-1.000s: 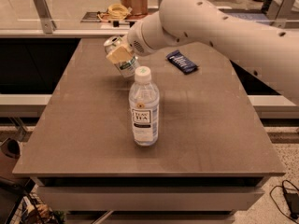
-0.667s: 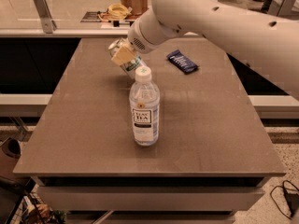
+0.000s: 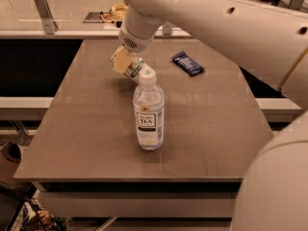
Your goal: Knock 7up can over
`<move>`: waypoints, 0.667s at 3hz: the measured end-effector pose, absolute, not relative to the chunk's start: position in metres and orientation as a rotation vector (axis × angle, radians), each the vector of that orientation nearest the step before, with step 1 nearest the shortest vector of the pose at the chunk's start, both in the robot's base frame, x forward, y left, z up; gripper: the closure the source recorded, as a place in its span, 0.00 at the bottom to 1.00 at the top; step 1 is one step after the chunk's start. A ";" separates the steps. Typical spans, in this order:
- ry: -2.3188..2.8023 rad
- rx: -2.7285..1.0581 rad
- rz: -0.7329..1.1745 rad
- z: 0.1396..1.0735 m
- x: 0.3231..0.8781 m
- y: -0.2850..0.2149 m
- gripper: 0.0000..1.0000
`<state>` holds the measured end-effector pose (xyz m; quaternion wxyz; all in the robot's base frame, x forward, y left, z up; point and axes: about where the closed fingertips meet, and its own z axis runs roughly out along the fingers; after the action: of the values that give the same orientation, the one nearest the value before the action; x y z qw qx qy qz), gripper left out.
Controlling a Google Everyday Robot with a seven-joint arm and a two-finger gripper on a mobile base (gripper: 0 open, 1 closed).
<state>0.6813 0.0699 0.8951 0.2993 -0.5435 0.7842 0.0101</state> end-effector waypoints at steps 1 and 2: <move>2.104 -1.509 0.020 0.878 0.679 0.090 1.00; 2.082 -1.548 0.079 0.860 0.677 0.115 1.00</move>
Offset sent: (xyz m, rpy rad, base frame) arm -0.0066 0.0805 -0.0542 0.0321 0.0824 0.1343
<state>0.6765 0.1153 0.8604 0.2696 -0.5743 0.7724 0.0293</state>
